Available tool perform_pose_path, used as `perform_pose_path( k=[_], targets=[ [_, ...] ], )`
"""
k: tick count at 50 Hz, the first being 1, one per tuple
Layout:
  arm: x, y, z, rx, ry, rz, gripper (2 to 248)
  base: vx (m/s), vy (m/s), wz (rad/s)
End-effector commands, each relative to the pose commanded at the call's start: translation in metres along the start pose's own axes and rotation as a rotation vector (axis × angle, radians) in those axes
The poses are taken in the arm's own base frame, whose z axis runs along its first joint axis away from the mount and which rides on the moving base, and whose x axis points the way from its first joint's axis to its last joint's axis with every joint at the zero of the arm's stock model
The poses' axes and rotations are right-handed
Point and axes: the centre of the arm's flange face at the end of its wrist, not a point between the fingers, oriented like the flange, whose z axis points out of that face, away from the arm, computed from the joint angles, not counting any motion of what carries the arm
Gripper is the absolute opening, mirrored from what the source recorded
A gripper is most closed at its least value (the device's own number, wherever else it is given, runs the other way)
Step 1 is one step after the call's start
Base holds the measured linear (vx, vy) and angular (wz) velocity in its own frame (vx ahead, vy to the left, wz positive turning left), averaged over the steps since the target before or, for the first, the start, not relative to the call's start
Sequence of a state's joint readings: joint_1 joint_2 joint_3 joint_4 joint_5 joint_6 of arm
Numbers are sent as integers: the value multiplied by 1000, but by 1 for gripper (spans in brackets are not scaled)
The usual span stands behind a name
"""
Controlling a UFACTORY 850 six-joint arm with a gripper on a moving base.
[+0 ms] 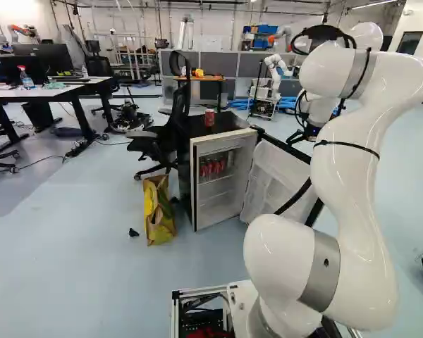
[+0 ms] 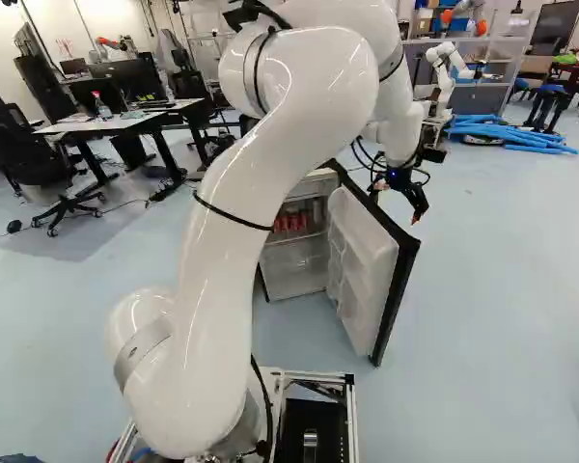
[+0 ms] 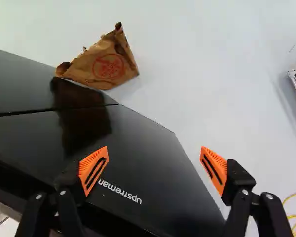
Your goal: Grab a drink from the fridge
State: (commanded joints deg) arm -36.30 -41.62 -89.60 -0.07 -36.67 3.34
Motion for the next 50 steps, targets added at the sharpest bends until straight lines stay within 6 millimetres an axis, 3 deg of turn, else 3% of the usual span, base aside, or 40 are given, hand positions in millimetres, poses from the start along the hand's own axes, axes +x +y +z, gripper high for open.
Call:
perform_pose_path(
  k=[50],
  targets=[
    [-75, -26, -16, 2, -88, -48, 247, 0, 0, 0]
  ],
)
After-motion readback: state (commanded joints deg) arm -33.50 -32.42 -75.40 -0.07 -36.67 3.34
